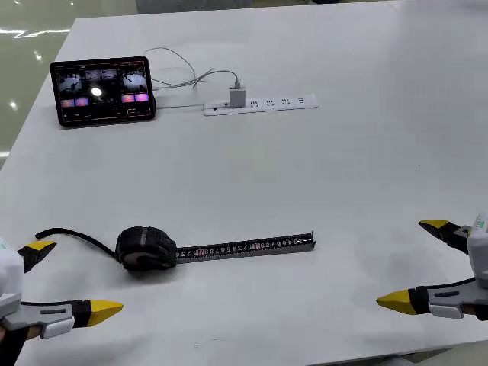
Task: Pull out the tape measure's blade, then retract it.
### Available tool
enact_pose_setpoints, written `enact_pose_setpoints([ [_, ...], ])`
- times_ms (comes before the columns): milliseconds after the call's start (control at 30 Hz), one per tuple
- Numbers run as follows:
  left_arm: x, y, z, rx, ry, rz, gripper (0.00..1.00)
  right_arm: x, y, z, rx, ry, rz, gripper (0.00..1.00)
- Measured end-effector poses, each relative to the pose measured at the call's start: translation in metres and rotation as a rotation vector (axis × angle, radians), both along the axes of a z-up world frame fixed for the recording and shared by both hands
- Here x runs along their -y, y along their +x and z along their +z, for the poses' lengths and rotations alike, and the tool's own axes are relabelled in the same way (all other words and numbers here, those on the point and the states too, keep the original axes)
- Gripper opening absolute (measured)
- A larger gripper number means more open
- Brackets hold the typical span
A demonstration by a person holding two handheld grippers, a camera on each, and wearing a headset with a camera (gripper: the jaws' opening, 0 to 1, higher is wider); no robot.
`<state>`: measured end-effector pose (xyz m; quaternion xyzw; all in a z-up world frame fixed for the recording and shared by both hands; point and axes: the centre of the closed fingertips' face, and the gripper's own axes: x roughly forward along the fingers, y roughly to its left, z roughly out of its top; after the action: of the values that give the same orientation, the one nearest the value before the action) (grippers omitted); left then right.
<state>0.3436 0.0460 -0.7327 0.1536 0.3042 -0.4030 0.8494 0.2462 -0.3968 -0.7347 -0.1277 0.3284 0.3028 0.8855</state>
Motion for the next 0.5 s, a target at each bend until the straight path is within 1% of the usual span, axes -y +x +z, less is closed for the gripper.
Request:
enact_pose_setpoints([
  [33,-0.002,-0.001,0.001,0.006,0.000,0.002,0.99,0.003,-0.002,-0.001,0.001,0.000,-0.003,0.99],
  [133,-0.006,-0.005,0.000,0.007,-0.004,0.010,0.99,0.007,-0.008,-0.004,-0.008,0.000,-0.005,0.99],
  [267,-0.012,-0.008,-0.004,-0.008,-0.006,0.030,0.99,0.010,-0.017,-0.006,-0.017,-0.004,-0.012,0.99],
  [300,-0.012,-0.009,-0.004,-0.008,-0.009,0.034,0.99,0.011,-0.019,-0.006,-0.011,-0.009,-0.017,0.99],
  [333,-0.012,-0.009,-0.003,-0.004,-0.008,0.034,0.99,0.012,-0.019,-0.005,-0.006,-0.009,-0.018,0.99],
  [367,-0.013,-0.009,-0.002,0.003,-0.004,0.033,0.99,0.013,-0.020,-0.005,-0.012,0.002,-0.025,0.99],
  [433,-0.013,-0.010,-0.001,0.004,-0.009,0.037,0.99,0.014,-0.022,-0.003,-0.008,0.000,-0.026,0.99],
  [500,-0.014,-0.010,0.000,0.009,-0.014,0.041,0.99,0.014,-0.026,-0.003,-0.017,-0.003,-0.025,0.99],
])
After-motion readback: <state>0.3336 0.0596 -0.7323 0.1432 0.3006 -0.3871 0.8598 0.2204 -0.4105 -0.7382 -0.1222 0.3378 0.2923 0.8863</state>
